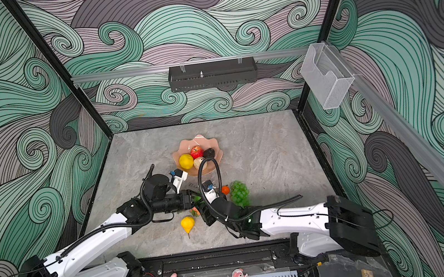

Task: Place and organize the fake fruits in the fruit bowl
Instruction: 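Pass the green lime from the right gripper into the left gripper, then carry the lime over the pink bowl with the left gripper while the right arm withdraws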

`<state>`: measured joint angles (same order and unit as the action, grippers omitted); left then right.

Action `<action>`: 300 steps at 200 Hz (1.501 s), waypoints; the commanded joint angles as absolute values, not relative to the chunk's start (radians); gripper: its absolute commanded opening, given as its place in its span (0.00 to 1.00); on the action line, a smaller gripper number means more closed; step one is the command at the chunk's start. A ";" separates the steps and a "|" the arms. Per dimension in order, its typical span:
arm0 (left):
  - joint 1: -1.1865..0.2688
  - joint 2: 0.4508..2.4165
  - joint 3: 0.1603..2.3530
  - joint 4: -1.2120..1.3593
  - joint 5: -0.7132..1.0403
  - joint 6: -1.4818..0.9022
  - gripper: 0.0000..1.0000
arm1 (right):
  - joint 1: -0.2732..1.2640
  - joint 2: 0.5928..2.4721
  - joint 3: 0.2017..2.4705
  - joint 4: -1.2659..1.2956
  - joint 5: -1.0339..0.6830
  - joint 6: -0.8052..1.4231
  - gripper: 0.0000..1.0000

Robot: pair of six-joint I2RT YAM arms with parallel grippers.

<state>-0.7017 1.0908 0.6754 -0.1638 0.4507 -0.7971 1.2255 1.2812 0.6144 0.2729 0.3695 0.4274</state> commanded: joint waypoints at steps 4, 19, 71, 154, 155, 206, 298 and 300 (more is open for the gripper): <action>-0.709 1.104 0.753 -0.235 0.407 -0.743 0.38 | 1.226 1.252 0.631 0.254 0.437 0.452 0.55; -0.709 1.113 0.792 -0.295 0.360 -0.710 0.38 | 1.222 1.229 0.626 0.213 0.451 0.459 0.60; -0.707 1.147 0.883 -0.352 0.152 -0.597 0.37 | 1.199 1.025 0.554 0.014 0.522 0.513 0.91; -0.700 1.415 1.222 -0.526 -0.158 -0.414 0.37 | 1.097 0.563 0.375 -0.380 0.538 0.583 0.99; -0.699 1.429 1.226 -0.529 -0.162 -0.414 0.37 | 1.095 0.558 0.373 -0.385 0.538 0.583 0.99; -0.636 1.643 1.444 -0.599 -0.293 -0.382 0.38 | 1.078 0.363 0.270 -0.387 0.462 0.505 0.99; -0.466 2.033 1.833 -0.688 -0.253 -0.377 0.38 | 1.075 0.357 0.264 -0.364 0.448 0.471 0.99; -0.464 2.038 1.838 -0.689 -0.253 -0.377 0.38 | 1.075 0.356 0.265 -0.365 0.448 0.471 0.99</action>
<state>-0.4900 1.9717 1.7615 -0.6327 -0.2646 -0.3859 1.0782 0.3538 0.2611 -0.3759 0.4553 0.4892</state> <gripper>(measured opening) 0.426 0.991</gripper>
